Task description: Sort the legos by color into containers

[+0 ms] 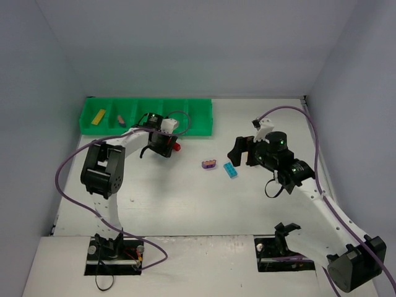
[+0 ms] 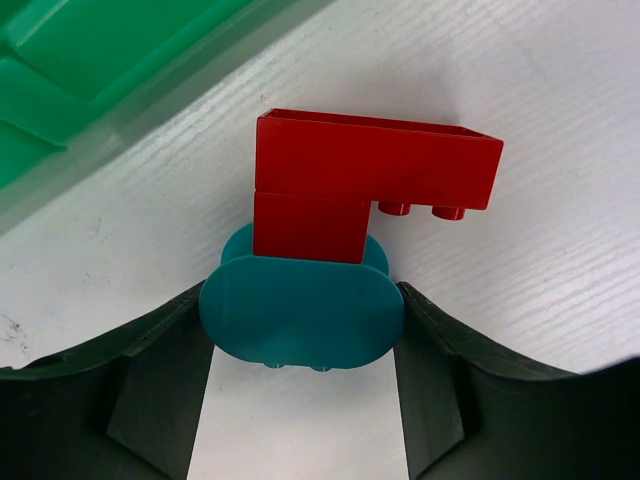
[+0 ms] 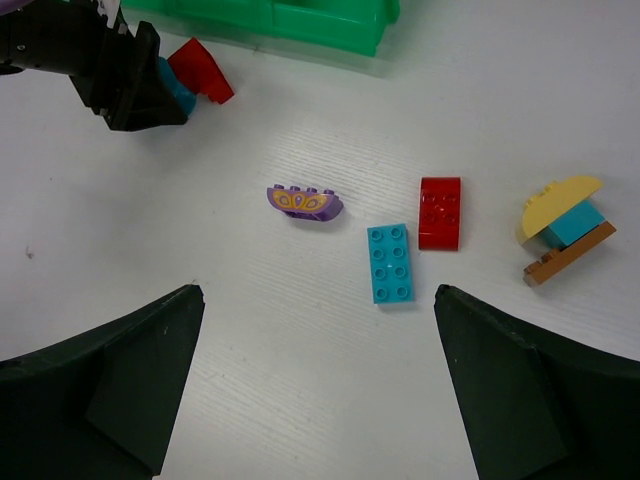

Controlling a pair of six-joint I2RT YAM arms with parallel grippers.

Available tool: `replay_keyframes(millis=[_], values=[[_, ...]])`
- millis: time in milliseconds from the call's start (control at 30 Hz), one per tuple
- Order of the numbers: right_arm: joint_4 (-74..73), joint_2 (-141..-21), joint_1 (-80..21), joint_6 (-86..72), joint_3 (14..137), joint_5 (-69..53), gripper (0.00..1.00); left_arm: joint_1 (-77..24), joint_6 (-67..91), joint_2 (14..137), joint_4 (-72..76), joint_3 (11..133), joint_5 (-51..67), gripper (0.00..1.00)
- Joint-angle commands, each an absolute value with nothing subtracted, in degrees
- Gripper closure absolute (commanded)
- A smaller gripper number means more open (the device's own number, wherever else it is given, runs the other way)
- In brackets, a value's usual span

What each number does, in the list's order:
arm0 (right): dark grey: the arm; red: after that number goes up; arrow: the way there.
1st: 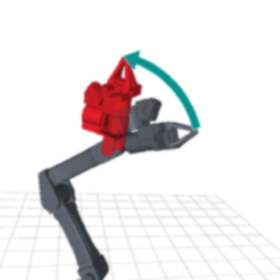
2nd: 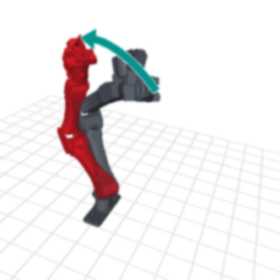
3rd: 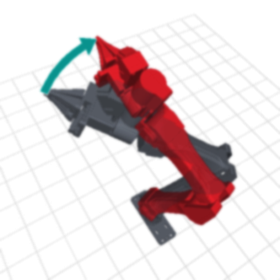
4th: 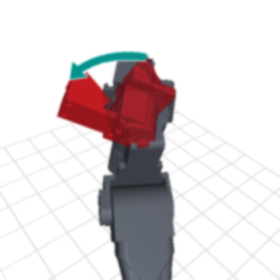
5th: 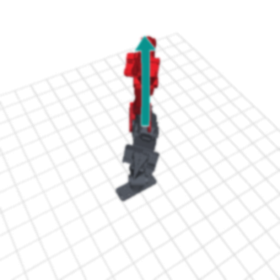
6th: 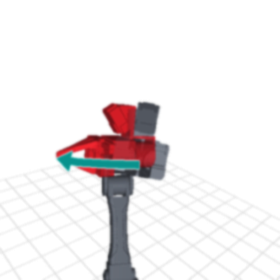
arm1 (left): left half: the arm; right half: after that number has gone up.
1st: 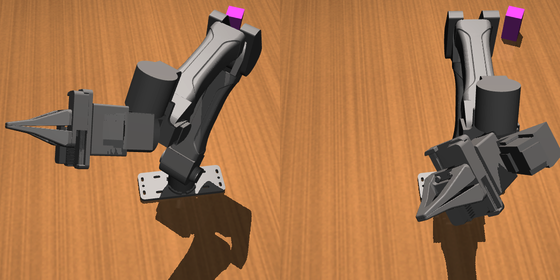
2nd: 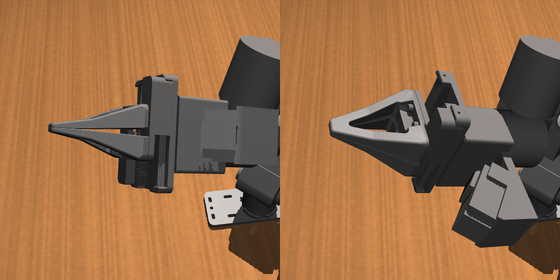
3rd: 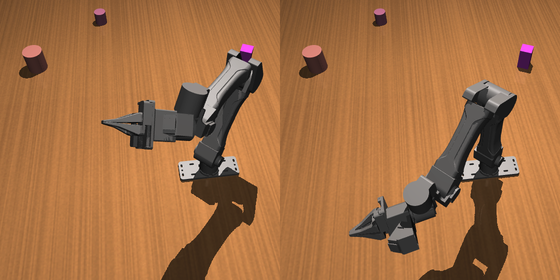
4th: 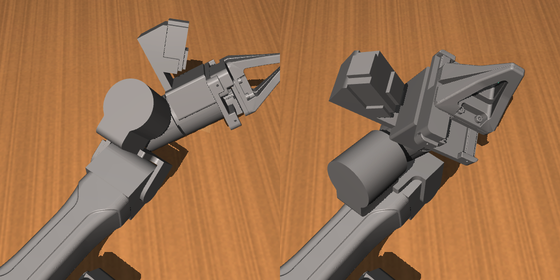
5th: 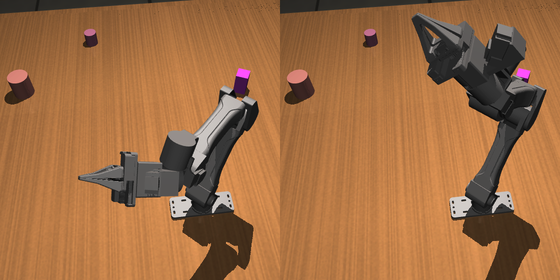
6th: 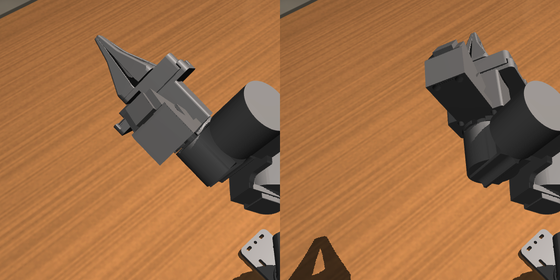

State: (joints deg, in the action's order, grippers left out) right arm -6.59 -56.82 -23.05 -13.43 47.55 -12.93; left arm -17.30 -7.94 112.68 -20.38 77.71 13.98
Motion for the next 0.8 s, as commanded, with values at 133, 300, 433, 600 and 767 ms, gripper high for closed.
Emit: replay_keyframes(millis=[133, 300, 433, 600, 767], values=[[-1.7, -61.4, -24.1, -14.8, 53.4, -17.8, 0.15, -17.5, -9.4, 98.4, -11.0, 68.7, 19.5, 0.66], [-1.5, -67.8, -24.5, -18.1, 58.9, -25.5, 0.26, -20.6, -14.8, 86.7, -8.3, 62.1, 22.1, 0.66], [-1.6, -73.4, -25.1, -21.1, 63.1, -30.9, 0.21, -23.0, -16.6, 79.9, -7.4, 58.9, 24.8, 0.66], [-0.7, -78.9, -27.2, -22.9, 67.1, -34.4, 0.18, -26.4, -17.1, 73.3, -7.3, 57.2, 27.0, 0.66], [2.2, -81.9, -28.3, -25.9, 70.2, -39.5, 0.18, -30.2, -17.0, 70.7, -7.7, 57.8, 25.9, 0.66]])
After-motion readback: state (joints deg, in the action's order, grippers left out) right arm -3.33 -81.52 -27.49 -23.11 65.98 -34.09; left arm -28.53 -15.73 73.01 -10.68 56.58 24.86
